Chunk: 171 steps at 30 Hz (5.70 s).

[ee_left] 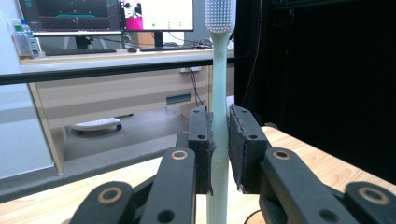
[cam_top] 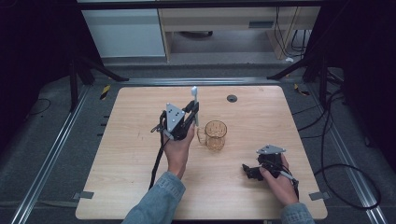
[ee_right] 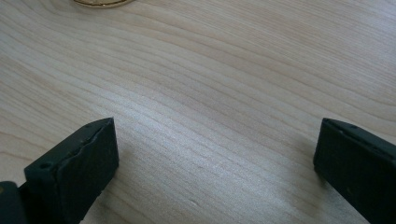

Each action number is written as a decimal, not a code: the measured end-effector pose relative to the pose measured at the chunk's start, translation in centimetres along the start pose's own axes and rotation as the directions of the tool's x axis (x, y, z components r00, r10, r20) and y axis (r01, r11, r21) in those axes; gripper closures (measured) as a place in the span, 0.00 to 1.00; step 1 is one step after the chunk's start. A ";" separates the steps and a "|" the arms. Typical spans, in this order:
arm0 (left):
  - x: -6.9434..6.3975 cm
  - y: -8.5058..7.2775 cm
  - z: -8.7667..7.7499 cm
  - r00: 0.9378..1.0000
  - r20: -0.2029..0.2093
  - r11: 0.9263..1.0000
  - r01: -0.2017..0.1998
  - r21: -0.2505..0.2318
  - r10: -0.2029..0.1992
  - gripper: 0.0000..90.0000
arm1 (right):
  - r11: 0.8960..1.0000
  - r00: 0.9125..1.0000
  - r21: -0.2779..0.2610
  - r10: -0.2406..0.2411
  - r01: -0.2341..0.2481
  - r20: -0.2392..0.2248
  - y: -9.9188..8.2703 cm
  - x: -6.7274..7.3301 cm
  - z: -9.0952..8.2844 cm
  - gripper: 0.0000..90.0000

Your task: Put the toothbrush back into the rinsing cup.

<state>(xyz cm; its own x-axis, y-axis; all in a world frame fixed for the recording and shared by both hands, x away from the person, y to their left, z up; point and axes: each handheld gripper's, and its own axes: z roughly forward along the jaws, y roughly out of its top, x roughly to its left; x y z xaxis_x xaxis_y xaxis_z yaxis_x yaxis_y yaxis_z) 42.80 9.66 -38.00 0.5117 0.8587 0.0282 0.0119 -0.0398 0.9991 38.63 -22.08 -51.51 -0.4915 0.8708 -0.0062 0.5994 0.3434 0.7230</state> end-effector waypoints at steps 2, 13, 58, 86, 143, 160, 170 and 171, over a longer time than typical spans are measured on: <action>-0.1 -0.1 0.0 1.000 0.001 1.000 0.008 -0.012 -0.008 0.88 | 1.000 1.000 0.000 0.000 0.000 0.000 0.0 0.0 0.0 0.00; -0.6 -0.7 -0.3 0.999 0.013 0.998 0.037 -0.052 -0.036 0.88 | 1.000 1.000 -0.003 -0.005 0.005 -0.004 0.0 0.0 0.0 0.00; -1.0 -3.4 -0.3 0.998 -0.014 0.995 0.052 -0.087 -0.053 0.88 | 1.000 1.000 -0.002 -0.007 0.007 -0.006 0.0 0.0 0.0 0.00; -1.3 -6.3 0.8 0.998 -0.016 0.998 0.065 -0.027 -0.065 0.88 | 1.000 1.000 -0.002 -0.008 0.008 -0.006 0.0 0.0 0.0 0.00; -1.6 -9.6 0.6 0.998 -0.027 0.997 0.052 0.062 -0.050 0.87 | 1.000 1.000 -0.001 -0.007 0.007 -0.005 0.0 0.0 0.0 0.00; -1.5 -9.6 0.5 0.998 -0.026 0.995 0.052 0.090 -0.049 0.84 | 1.000 1.000 -0.002 -0.007 0.007 -0.005 0.0 0.0 0.0 0.00; -1.5 -9.1 0.0 0.999 -0.036 0.995 0.028 0.094 -0.025 0.75 | 1.000 1.000 -0.001 -0.007 0.007 -0.005 0.0 0.0 0.0 0.00; -1.5 -9.0 -0.1 0.999 -0.037 0.996 0.024 0.091 -0.021 0.74 | 1.000 1.000 -0.001 -0.006 0.006 -0.006 0.0 0.0 0.0 0.00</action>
<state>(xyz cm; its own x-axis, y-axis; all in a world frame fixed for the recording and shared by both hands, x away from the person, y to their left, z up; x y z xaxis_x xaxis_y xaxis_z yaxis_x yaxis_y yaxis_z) 41.83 8.81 -46.98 0.4789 0.8778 0.0082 0.1023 -0.0650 0.9926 38.66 -22.09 -51.52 -0.4985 0.8668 -0.0065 0.5956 0.3480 0.7240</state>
